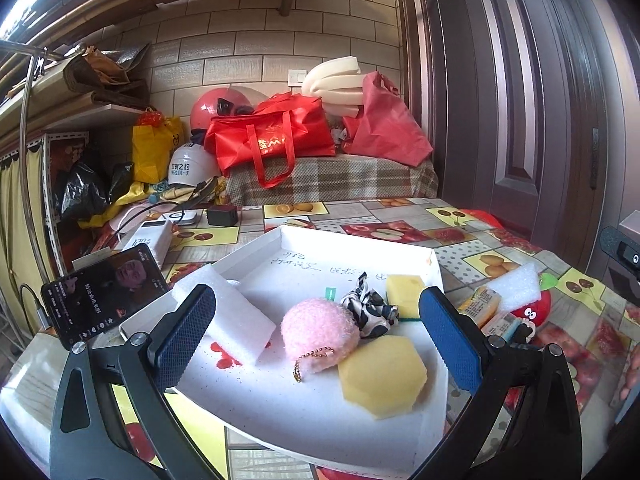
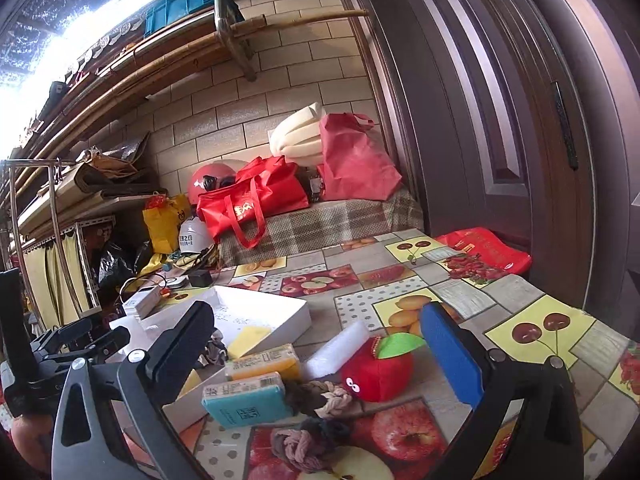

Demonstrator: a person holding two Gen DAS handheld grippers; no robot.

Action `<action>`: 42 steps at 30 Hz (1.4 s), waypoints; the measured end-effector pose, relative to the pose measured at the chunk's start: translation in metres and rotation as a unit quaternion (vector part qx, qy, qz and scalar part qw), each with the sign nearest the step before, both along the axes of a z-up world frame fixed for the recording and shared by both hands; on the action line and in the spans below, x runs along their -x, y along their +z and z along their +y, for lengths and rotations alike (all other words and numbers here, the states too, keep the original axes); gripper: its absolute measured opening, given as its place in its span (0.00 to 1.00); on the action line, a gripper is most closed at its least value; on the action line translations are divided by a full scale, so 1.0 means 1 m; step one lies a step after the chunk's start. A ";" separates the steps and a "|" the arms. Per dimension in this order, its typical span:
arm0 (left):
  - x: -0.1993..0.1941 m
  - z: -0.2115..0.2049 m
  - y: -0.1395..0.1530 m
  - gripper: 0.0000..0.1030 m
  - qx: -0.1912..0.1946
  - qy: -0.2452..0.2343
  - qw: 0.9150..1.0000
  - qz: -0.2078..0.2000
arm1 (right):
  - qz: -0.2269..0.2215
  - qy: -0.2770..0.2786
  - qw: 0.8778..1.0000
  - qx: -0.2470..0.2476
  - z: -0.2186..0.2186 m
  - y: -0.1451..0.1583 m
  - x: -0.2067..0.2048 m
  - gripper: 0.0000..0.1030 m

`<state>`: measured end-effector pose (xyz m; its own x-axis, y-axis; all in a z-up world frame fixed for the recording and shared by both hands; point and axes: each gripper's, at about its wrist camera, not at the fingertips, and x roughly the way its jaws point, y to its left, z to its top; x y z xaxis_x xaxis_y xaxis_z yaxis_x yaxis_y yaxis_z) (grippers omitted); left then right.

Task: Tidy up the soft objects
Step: 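Move the left tool to the tissue pack while the right tool grasps the rope toy, then grasp the white-blue tissue pack with the left tool while the right tool lifts the rope toy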

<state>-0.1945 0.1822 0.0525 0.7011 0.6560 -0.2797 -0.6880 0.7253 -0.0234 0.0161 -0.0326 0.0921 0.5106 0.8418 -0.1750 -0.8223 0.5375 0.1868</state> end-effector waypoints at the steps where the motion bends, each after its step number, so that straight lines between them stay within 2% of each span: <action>1: -0.001 -0.002 0.000 1.00 -0.001 -0.010 1.000 -0.001 | 0.005 0.003 1.000 0.007 -0.005 -0.001 -0.007 1.00; 5: -0.010 -0.015 0.000 1.00 -0.004 -0.058 0.998 0.016 | 0.024 0.010 0.998 0.058 -0.018 -0.007 -0.033 1.00; 9: -0.025 -0.035 -0.001 1.00 -0.004 -0.116 0.992 0.039 | 0.062 0.063 0.992 0.095 -0.021 -0.015 -0.047 1.00; 12: -0.037 -0.048 -0.002 1.00 0.002 -0.146 0.988 0.054 | 0.057 0.134 0.978 0.151 -0.008 -0.021 -0.034 1.00; 15: -0.046 -0.057 -0.002 1.00 -0.009 -0.159 0.985 0.074 | 0.037 0.187 0.956 0.222 0.019 -0.032 -0.014 1.00; 17: -0.052 -0.060 -0.004 0.99 -0.008 -0.166 0.982 0.088 | 0.033 0.211 0.942 0.261 0.036 -0.041 -0.007 0.94; 20: -0.065 -0.063 -0.008 0.99 -0.007 -0.173 0.978 0.120 | 0.037 0.228 0.923 0.308 0.060 -0.055 -0.004 0.80; 21: -0.068 -0.064 -0.011 0.99 -0.008 -0.175 0.976 0.131 | 0.042 0.234 0.916 0.324 0.066 -0.061 -0.004 0.71; 22: -0.072 -0.066 -0.013 0.99 -0.009 -0.178 0.974 0.141 | 0.047 0.237 0.909 0.340 0.071 -0.066 -0.004 0.53; 23: -0.076 -0.067 -0.015 0.99 -0.009 -0.182 0.972 0.150 | 0.044 0.236 0.908 0.343 0.071 -0.067 -0.005 0.45; 24: -0.081 -0.068 -0.016 0.98 -0.009 -0.184 0.970 0.160 | 0.036 0.239 0.909 0.340 0.068 -0.065 -0.005 0.24; 25: -0.085 -0.069 -0.018 0.96 -0.009 -0.182 0.969 0.167 | 0.032 0.241 0.910 0.337 0.064 -0.064 -0.005 0.19; 29: -0.105 -0.064 -0.022 0.93 0.007 -0.171 0.969 0.181 | 0.054 0.219 0.926 0.304 0.040 -0.054 -0.022 0.19; 32: -0.121 -0.063 -0.027 0.86 0.015 -0.172 0.964 0.202 | 0.082 0.198 0.939 0.270 0.026 -0.048 -0.040 0.19; 34: -0.129 -0.065 -0.032 0.75 0.015 -0.174 0.959 0.223 | 0.103 0.195 0.942 0.254 0.023 -0.047 -0.048 0.19; 36: -0.135 -0.069 -0.034 0.73 0.003 -0.168 0.957 0.237 | 0.112 0.194 0.942 0.249 0.022 -0.046 -0.051 0.19; 37: -0.137 -0.071 -0.035 0.59 0.001 -0.172 0.955 0.243 | 0.113 0.196 0.943 0.246 0.022 -0.046 -0.051 0.19; 39: -0.142 -0.073 -0.040 0.43 0.007 -0.177 0.949 0.260 | 0.110 0.198 0.944 0.238 0.020 -0.044 -0.049 0.19; 42: -0.141 -0.084 -0.041 0.39 0.000 -0.193 0.946 0.261 | 0.100 0.186 0.955 0.208 0.008 -0.035 -0.050 0.19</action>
<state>-0.0533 0.0979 0.0117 0.6550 0.3787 -0.6539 -0.2888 0.9251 0.2466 0.0661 -0.0243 0.0566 0.1103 0.7951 -0.5964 -0.9410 0.2767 0.1948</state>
